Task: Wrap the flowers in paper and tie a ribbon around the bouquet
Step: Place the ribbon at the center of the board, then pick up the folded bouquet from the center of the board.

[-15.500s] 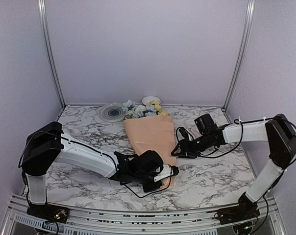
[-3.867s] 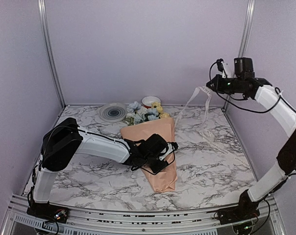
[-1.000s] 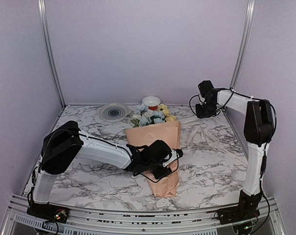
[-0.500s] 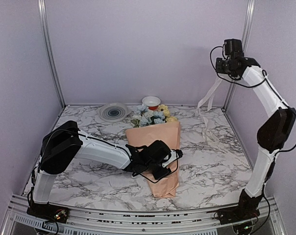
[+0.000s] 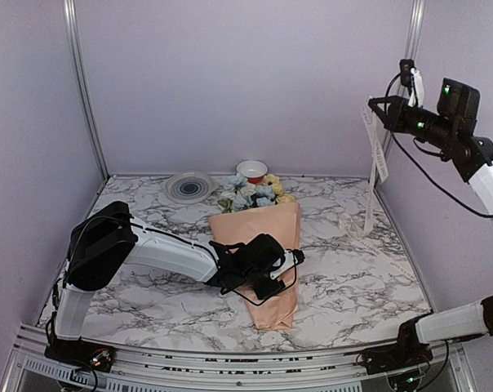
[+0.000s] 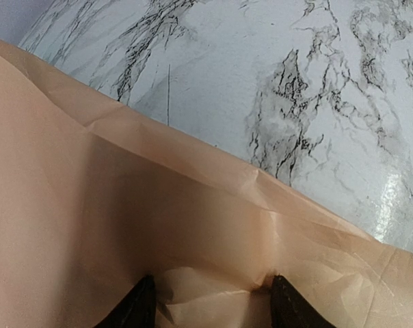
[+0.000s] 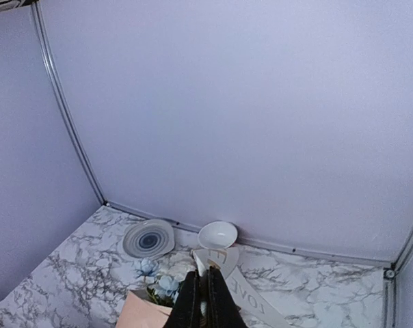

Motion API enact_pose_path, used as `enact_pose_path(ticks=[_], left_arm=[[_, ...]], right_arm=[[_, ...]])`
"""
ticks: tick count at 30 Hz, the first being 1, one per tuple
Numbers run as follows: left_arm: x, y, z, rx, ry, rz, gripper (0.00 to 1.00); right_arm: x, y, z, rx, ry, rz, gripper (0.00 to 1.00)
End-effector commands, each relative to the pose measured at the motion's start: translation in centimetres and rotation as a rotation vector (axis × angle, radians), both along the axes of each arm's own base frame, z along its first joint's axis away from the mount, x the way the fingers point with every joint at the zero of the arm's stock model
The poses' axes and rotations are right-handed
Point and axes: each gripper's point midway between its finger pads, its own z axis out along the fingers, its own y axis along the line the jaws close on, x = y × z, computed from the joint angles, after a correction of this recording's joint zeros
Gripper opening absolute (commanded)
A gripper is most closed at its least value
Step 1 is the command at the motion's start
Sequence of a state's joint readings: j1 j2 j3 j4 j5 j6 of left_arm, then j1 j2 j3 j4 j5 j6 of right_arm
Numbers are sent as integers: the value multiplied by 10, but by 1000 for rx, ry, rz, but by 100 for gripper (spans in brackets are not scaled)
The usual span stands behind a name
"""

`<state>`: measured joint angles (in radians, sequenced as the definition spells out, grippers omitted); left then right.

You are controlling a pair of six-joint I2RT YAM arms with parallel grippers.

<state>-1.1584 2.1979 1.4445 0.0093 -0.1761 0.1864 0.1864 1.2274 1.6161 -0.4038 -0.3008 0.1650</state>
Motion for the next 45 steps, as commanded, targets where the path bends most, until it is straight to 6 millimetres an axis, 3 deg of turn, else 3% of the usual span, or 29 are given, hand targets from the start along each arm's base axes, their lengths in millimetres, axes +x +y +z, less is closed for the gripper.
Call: enact_pose_path(ticks=[1, 2, 4, 9, 12, 16, 17, 19, 21, 23, 27, 29, 30, 37, 42, 45], left_arm=[[-45, 53, -80, 279, 170, -73, 57], [-46, 52, -80, 278, 172, -75, 57], [-47, 53, -81, 280, 176, -82, 57], [-45, 52, -80, 279, 167, -86, 57], [-44, 51, -79, 276, 165, -85, 57], [-44, 49, -78, 272, 165, -86, 57], [-44, 49, -78, 273, 164, -85, 57], [-43, 49, -77, 272, 161, -85, 57], [-43, 49, -77, 274, 160, -86, 57], [-43, 50, -77, 275, 158, -86, 57], [-43, 50, -77, 274, 159, -81, 57], [-43, 50, -76, 271, 159, -78, 57], [-43, 50, -76, 270, 160, -75, 57], [-41, 48, -73, 259, 155, -68, 57], [-41, 49, -72, 258, 154, -63, 57], [-40, 49, -71, 260, 152, -62, 57]], right_arm=[[-17, 40, -109, 65, 283, 241, 0], [-19, 41, -147, 78, 383, 234, 0], [-28, 54, -205, 93, 536, 266, 0], [-80, 119, -329, -2, 909, 411, 0], [-106, 124, -384, -126, 1091, 357, 0], [-133, 112, -428, -186, 1270, 320, 0], [-135, 107, -432, -208, 1293, 297, 7], [-135, 97, -432, -251, 1313, 249, 50], [-124, 90, -421, -279, 1289, 193, 69], [-107, 83, -404, -263, 1250, 141, 81], [-59, 63, -371, -121, 1140, 90, 86], [-39, 74, -362, -35, 1067, 143, 91], [-33, 81, -362, -10, 1053, 177, 99], [-2, 121, -401, 6, 1100, 289, 100], [-9, 135, -445, -41, 1188, 292, 100], [-17, 132, -468, -65, 1246, 262, 100]])
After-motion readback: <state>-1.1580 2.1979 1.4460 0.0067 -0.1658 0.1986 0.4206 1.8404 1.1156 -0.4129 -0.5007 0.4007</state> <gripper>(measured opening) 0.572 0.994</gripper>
